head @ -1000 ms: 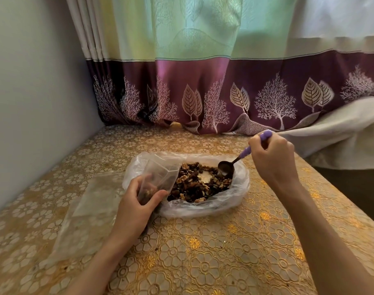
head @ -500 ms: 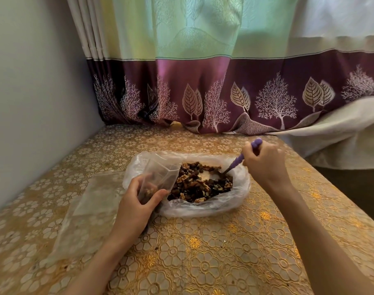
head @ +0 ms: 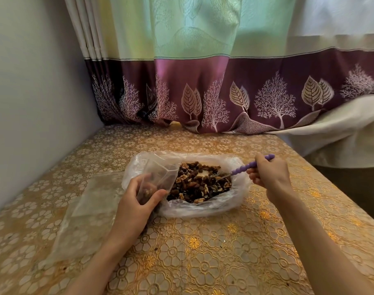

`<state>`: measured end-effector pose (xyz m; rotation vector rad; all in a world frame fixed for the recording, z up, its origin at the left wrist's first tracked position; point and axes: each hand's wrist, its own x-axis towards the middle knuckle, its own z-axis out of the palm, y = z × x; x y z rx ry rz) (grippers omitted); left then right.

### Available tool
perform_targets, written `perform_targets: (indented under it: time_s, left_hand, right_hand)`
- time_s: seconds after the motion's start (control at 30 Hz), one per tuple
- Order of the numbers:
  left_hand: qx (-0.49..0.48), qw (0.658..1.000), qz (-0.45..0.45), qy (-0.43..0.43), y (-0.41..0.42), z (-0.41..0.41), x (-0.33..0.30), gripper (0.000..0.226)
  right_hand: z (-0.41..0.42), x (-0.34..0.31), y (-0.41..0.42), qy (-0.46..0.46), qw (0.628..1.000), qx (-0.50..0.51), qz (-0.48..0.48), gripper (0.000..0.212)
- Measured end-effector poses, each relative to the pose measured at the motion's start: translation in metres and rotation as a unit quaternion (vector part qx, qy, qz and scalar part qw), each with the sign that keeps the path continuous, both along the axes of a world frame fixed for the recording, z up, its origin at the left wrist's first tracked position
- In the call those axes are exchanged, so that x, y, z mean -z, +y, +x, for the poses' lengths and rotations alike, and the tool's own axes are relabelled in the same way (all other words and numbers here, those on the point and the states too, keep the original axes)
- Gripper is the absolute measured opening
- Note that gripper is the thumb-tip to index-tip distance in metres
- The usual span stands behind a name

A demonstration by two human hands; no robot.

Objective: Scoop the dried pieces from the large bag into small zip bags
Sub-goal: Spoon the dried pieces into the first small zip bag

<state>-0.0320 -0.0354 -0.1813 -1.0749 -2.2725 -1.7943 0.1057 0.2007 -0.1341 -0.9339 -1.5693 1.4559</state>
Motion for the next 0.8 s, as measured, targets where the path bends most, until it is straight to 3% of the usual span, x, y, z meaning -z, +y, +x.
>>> perform_targets:
  time_s: [0.43, 0.8]
  left_hand:
    - [-0.003, 1.000, -0.003, 0.000, 0.000, 0.002, -0.002, 0.051]
    - [-0.004, 1.000, -0.010, 0.001, -0.001, 0.004, -0.003, 0.045]
  right_hand:
    - [-0.004, -0.014, -0.016, 0.114, 0.993, -0.005, 0.004, 0.039]
    - [-0.013, -0.033, -0.074, 0.210, 0.964, -0.142, 0.075, 0.040]
